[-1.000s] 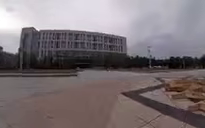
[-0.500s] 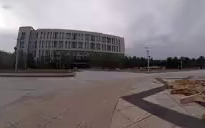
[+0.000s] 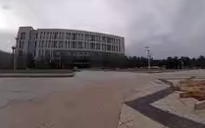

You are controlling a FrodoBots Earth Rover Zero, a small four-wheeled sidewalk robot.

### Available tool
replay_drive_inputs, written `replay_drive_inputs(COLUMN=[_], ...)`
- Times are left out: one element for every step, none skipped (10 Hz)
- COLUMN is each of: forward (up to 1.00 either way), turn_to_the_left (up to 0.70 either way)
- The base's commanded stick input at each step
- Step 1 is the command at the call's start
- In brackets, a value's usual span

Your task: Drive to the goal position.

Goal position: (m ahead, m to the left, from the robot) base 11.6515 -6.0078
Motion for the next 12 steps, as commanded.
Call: replay_drive_inputs(forward=[0.70, 0.70, 0.70, 0.70, 0.70, 0.70, 0.70, 0.70, 0.70, 0.70, 0.70, 0.70], turn_to_the_left=[0.00, 0.00, 0.00, 0.00, 0.00, 0.00, 0.00, 0.00, 0.00, 0.00, 0.00, 0.00])
